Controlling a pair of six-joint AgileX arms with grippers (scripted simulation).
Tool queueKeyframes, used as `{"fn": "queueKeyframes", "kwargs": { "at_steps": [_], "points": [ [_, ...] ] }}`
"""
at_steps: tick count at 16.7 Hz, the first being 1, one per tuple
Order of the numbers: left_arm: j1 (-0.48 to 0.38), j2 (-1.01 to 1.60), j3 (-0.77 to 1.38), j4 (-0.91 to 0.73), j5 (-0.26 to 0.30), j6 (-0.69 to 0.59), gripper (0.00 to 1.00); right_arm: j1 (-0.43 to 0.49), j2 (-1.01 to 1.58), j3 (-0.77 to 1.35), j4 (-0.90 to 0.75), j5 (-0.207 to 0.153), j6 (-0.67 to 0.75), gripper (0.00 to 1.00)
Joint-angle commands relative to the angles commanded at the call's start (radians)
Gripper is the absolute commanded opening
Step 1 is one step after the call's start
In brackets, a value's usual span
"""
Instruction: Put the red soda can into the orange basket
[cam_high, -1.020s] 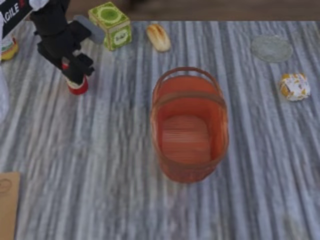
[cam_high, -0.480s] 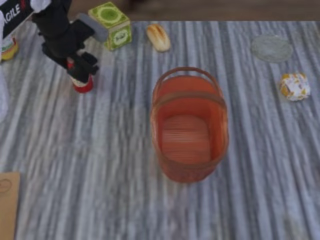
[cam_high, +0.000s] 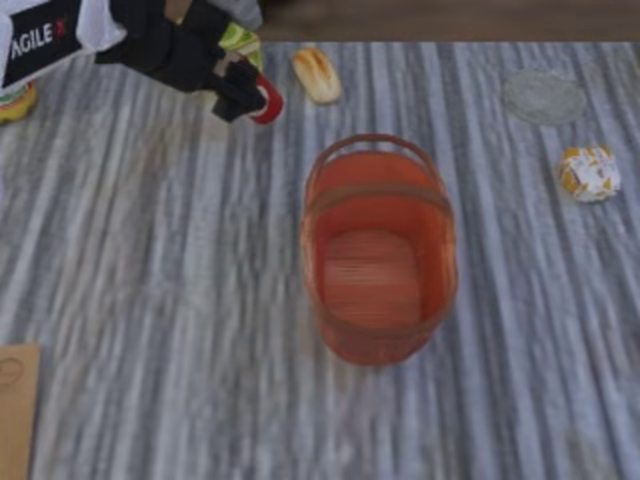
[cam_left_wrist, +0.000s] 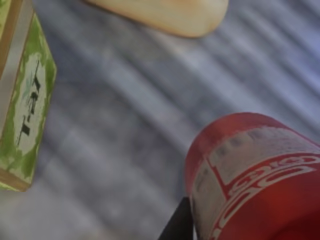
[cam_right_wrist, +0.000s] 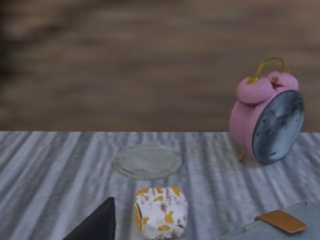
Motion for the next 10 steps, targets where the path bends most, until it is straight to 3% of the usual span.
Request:
{"fn": "queueKeyframes", "kwargs": {
  "at_steps": [10],
  "points": [
    [-0.081,-0.297,-0.515,1.017,0.597,-0.303,0.00,0.000,0.000,0.000,0.000,0.000,0.000,1.00]
  ]
}}
